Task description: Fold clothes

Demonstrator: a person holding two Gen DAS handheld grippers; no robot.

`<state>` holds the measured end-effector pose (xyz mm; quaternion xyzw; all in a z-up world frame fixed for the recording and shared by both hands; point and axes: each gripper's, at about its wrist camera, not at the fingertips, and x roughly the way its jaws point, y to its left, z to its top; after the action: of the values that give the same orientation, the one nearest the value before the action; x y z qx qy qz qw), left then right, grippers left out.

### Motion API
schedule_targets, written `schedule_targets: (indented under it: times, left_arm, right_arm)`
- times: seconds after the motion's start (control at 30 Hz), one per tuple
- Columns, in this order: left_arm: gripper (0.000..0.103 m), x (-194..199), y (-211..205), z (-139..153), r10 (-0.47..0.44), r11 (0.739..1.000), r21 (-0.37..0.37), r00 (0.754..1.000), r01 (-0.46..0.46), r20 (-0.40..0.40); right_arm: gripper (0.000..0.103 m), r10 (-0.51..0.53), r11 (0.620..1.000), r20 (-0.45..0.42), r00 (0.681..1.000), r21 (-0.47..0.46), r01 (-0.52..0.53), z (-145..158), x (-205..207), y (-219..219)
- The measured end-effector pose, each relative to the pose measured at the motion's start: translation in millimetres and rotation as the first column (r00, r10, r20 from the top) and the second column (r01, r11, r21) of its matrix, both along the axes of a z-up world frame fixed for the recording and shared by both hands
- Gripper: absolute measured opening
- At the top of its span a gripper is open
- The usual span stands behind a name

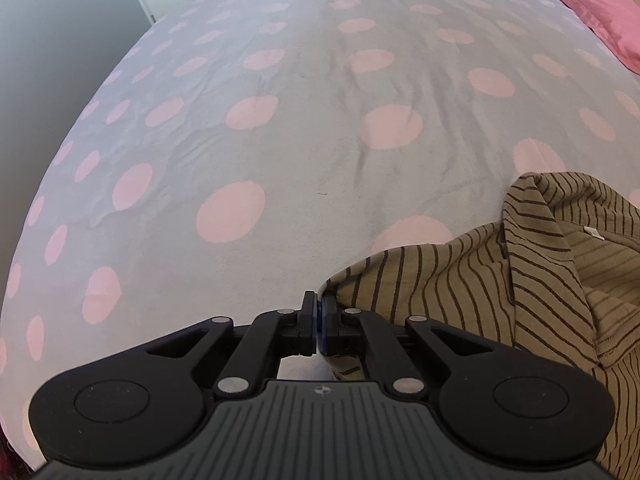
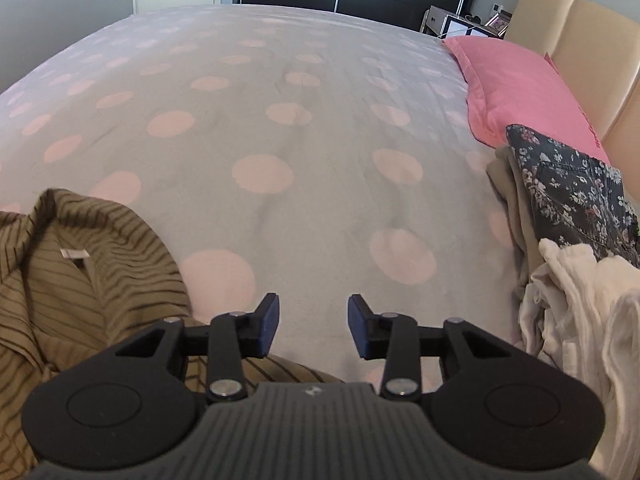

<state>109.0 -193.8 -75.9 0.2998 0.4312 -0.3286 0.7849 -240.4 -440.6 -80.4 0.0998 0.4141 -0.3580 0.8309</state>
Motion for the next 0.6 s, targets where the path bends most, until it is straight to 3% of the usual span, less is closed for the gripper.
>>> schedule_targets:
  times: [0.17,0.33,0.47,0.6]
  left_arm:
    - [0.000,-4,-6,-1,-0.021,1.000,0.013,0.999,0.020,0.042]
    - [0.000,-3,-4,0,0.000,1.000,-0.029,0.998,0.002,0.057]
    - [0.000,-4,-1,1,0.003,0.998,-0.068,0.997,0.003,0.078]
    - [0.000,-2,-3,-4,0.009,1.000,-0.027,0.999,-0.008,0.044]
  right_arm:
    - [0.044,-0.087,0.996,0.098,0.991,0.025,0.085,-1,-10,-11]
    - [0.047,-0.104,0.986,0.128,0.986,0.143,0.086,-2,-11,-24]
    - [0.047,-0.117,0.981,0.083,0.990,0.167,0.102,-10,-12,-28]
    - [0.048,-0.108,0.979,0.060,0.992,0.178,0.096,-15,-16,-30]
